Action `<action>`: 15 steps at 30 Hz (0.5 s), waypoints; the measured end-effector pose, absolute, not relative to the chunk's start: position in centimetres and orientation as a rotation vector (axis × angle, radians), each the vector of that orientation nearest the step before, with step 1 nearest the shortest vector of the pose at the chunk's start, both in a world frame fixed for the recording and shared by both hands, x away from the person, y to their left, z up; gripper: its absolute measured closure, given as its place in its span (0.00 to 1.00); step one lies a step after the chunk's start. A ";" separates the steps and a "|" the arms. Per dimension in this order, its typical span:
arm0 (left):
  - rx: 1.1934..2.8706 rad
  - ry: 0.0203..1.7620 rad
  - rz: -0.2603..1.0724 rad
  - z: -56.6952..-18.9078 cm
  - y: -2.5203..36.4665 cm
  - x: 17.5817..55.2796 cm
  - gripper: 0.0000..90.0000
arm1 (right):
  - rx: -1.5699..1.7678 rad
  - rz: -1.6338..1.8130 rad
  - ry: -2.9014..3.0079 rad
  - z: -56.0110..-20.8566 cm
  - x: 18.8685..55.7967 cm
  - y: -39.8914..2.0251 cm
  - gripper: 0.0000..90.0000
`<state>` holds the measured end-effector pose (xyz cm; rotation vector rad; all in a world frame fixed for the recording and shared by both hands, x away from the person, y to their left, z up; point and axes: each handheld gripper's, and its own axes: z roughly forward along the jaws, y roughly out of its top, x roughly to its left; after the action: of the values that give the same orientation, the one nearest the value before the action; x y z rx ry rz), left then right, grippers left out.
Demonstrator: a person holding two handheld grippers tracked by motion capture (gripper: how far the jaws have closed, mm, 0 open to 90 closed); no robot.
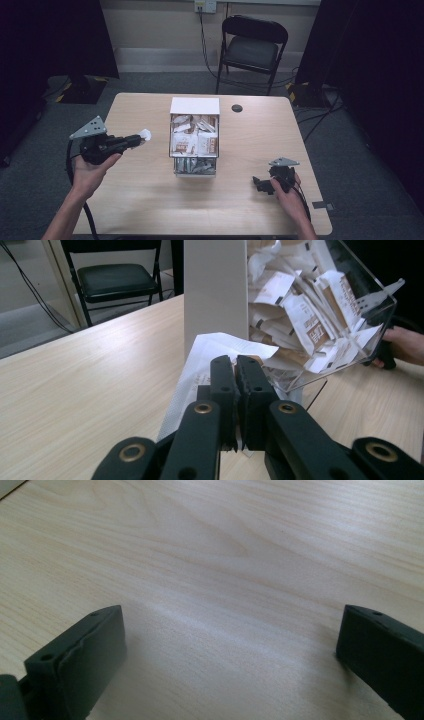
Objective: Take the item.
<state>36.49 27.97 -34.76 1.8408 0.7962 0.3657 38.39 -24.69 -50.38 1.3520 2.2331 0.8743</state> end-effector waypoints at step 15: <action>1.926 0.819 0.349 -37.5 27.1 37.5 0.97 | 1.352 0.874 2.233 -50.4 38.4 -24.7 0.00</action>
<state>37.53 27.14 -37.53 1.9264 0.8194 0.3490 38.39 -24.69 -50.38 1.3519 2.2332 0.8742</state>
